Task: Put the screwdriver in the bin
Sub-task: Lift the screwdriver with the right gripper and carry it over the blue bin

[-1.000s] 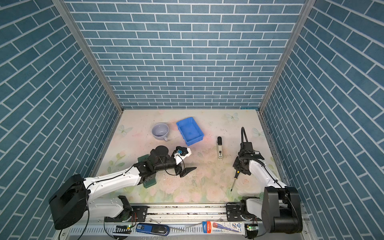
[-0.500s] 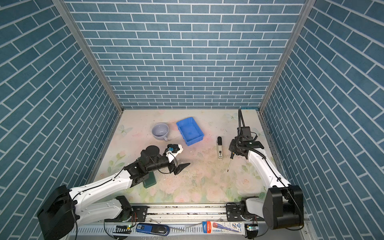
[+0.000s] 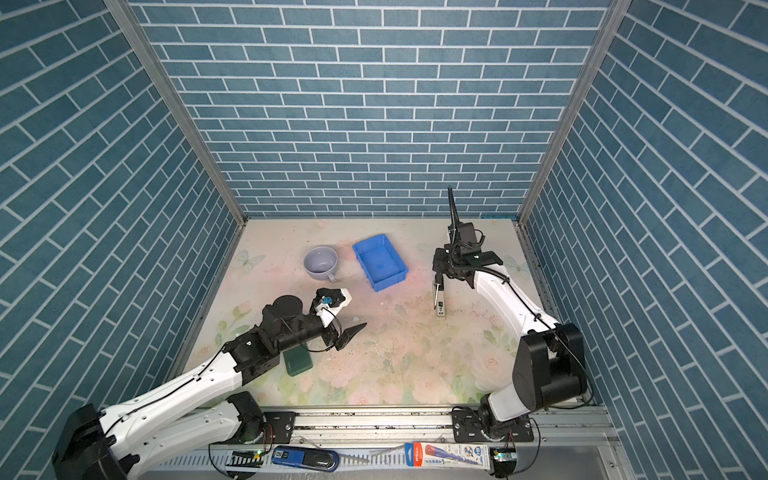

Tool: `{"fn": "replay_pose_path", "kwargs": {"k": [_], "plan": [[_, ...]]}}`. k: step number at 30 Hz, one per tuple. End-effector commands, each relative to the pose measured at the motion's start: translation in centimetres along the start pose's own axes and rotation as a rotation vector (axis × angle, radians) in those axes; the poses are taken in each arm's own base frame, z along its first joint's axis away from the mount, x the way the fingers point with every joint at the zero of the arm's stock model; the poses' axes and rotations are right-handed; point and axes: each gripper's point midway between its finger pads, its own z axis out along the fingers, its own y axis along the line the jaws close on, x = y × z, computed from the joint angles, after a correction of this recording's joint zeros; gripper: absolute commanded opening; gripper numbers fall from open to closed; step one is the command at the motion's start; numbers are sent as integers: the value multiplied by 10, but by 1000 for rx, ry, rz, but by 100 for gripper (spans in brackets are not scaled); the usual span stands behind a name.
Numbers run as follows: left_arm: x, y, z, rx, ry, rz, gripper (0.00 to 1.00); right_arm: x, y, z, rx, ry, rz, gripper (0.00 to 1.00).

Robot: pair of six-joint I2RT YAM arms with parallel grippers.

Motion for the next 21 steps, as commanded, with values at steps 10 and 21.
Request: {"fn": "replay_pose_path", "kwargs": {"k": [10, 21], "plan": [[19, 30, -23, -198, 63, -47, 100, -57, 76, 39, -163, -83, -113, 11], [37, 72, -12, -317, 45, -143, 100, -80, 110, 80, -199, -110, -204, 9]]}}
